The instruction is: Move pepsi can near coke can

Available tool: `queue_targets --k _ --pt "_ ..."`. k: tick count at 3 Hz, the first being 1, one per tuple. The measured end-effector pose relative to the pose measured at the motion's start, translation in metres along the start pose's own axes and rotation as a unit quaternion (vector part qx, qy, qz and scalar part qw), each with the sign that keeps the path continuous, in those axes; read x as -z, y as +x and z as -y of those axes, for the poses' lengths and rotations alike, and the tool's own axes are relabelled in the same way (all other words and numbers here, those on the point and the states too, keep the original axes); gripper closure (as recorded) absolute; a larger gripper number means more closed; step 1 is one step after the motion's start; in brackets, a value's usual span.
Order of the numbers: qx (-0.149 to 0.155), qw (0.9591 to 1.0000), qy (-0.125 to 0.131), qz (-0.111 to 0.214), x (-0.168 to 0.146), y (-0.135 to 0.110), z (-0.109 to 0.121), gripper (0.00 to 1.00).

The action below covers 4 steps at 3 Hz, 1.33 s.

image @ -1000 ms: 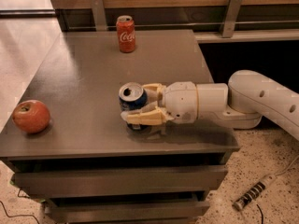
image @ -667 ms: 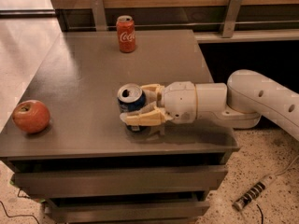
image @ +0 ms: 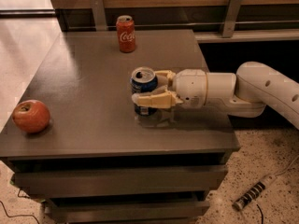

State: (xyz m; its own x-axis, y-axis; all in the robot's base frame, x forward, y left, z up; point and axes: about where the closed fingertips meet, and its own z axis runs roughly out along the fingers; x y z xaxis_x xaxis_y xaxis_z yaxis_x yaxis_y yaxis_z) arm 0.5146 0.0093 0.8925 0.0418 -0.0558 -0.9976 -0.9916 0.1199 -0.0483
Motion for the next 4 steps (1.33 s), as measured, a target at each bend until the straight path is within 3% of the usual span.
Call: queue_targets --k 1,2,3,4 --pt "-0.014 0.9995 0.027 0.007 0.016 -0.008 0.043 1.00" --pt "-0.023 0.9981 0.058 -0.006 0.029 -0.016 0.085 1.00" --pt "-0.033 0.9938 0.106 -0.009 0.047 -0.021 0.144 1.00" --pt "-0.039 0.9891 0.142 0.005 0.057 -0.018 0.183 1.00"
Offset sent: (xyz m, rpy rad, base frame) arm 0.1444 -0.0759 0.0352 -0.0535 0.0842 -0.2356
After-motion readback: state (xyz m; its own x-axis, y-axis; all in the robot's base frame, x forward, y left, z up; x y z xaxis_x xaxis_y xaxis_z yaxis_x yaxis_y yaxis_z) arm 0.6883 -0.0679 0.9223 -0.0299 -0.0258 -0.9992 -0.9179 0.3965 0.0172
